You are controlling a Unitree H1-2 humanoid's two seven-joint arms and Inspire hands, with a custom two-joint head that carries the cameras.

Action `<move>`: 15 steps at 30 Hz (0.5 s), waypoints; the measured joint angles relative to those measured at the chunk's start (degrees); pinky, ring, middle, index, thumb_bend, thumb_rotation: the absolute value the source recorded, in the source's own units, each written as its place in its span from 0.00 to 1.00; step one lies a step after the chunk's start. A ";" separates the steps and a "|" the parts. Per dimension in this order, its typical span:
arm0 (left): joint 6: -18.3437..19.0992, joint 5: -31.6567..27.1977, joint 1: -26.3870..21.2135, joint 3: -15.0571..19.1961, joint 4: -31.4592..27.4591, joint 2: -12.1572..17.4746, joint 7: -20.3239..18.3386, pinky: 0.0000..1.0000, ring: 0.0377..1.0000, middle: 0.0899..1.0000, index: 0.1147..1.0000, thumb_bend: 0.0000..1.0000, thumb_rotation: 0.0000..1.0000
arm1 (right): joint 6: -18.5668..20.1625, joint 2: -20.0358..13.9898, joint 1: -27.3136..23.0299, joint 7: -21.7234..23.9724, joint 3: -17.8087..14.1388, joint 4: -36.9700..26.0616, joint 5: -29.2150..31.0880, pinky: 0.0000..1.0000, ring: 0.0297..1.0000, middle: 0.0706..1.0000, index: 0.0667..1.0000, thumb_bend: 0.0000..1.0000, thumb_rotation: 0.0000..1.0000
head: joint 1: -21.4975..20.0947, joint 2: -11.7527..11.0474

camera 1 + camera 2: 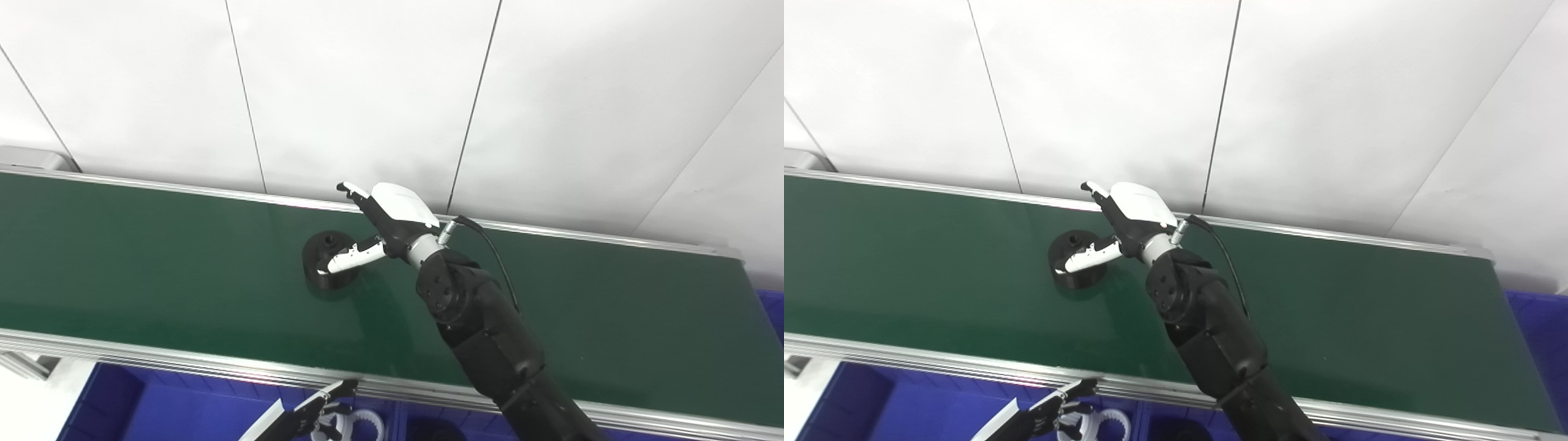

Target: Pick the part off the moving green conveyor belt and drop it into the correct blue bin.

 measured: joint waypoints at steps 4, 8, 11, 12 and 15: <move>0.00 0.05 0.01 0.67 0.01 -0.56 -1.09 0.65 0.84 0.95 0.93 0.93 0.27 | 0.00 0.11 -0.60 -0.95 0.49 2.66 0.01 0.74 0.85 0.90 0.94 0.95 0.44 | -0.09 0.00; 0.00 0.44 -0.03 0.92 0.03 -0.59 -1.52 0.66 0.83 0.94 0.93 0.93 0.28 | -0.02 0.16 -1.20 -1.47 1.93 6.16 -0.32 0.77 0.86 0.90 0.93 0.96 0.40 | 0.26 0.00; 0.00 0.89 -0.03 0.98 0.05 -0.75 -1.61 0.65 0.83 0.95 0.93 0.93 0.28 | -0.03 -0.03 -1.33 -1.69 3.24 8.98 -0.51 0.73 0.84 0.89 0.93 0.98 0.38 | 0.53 0.09; 0.00 0.89 -0.01 0.99 0.03 -0.78 -1.73 0.64 0.83 0.95 0.93 0.93 0.27 | -0.09 -0.06 -1.35 -2.01 3.45 9.74 -0.52 0.70 0.82 0.88 0.91 0.98 0.36 | 0.62 0.09; 0.00 0.88 0.09 1.27 -0.09 -0.88 -1.94 0.64 0.83 0.96 0.93 0.93 0.27 | -0.41 -0.10 -1.54 -3.95 3.89 12.71 -0.50 0.69 0.82 0.87 0.91 0.97 0.32 | 0.62 0.26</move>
